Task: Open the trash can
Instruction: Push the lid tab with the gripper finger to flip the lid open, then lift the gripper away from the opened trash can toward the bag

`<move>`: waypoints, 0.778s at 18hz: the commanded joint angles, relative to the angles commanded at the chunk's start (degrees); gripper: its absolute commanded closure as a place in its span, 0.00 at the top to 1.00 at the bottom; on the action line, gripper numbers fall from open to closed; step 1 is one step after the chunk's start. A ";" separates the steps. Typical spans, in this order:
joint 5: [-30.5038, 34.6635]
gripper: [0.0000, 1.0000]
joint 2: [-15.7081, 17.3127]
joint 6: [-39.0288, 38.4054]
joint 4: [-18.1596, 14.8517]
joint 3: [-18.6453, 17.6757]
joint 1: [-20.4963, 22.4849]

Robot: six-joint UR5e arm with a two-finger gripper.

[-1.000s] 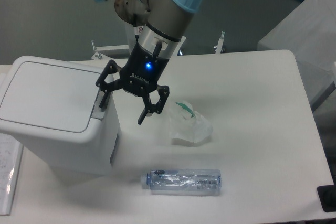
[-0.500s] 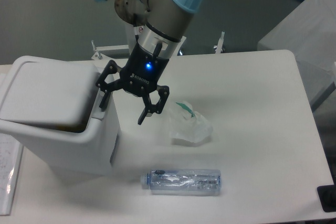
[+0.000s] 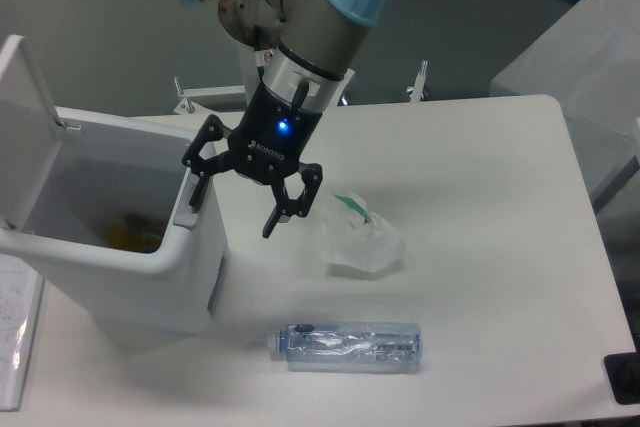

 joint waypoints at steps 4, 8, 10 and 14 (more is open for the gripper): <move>0.09 1.00 -0.17 0.00 0.44 2.19 0.09; 0.09 1.00 -0.09 0.52 0.44 3.78 4.12; 2.00 1.00 0.00 4.98 0.18 3.43 5.79; 12.99 1.00 -2.80 13.51 0.09 2.63 10.10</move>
